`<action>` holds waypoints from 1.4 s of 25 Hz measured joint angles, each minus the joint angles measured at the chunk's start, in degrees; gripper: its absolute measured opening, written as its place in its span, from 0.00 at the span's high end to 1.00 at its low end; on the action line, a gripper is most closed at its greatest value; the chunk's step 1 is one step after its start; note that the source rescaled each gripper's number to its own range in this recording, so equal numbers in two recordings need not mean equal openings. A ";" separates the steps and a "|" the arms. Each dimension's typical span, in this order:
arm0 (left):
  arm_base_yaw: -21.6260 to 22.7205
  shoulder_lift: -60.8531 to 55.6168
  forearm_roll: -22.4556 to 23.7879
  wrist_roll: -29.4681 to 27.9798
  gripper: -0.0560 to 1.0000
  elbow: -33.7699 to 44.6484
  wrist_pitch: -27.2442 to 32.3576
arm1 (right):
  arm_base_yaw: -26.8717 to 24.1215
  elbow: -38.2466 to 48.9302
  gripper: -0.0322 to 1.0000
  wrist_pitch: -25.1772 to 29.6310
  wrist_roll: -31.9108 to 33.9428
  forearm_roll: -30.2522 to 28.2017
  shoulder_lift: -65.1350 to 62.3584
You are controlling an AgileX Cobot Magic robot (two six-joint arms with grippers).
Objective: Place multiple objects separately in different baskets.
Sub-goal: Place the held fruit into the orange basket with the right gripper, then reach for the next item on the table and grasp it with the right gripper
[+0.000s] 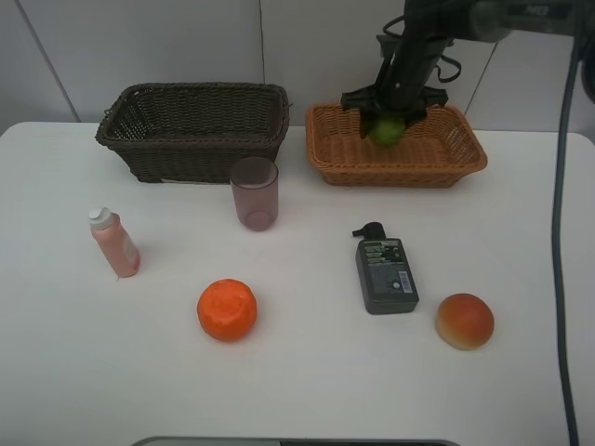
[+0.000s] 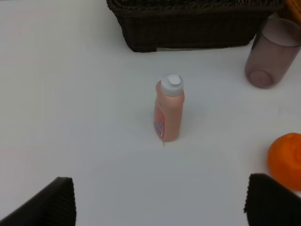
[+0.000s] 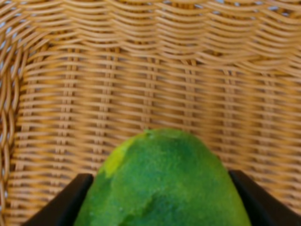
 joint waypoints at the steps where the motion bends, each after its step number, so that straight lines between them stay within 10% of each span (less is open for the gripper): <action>1: 0.00 0.00 0.00 0.00 0.08 0.00 0.00 | 0.00 -0.01 0.96 -0.91 0.05 0.00 0.65; 15: 0.00 0.00 0.00 0.00 0.08 0.00 0.00 | 0.00 -0.12 0.94 -5.20 2.84 -0.05 3.83; 22: 0.00 0.00 0.00 0.00 0.08 0.00 0.00 | 0.00 -0.18 0.33 -5.26 2.96 -0.64 3.73; 35: 0.00 0.00 0.00 0.00 0.08 0.00 0.00 | 2.86 7.39 0.26 3.75 3.02 -4.30 -10.45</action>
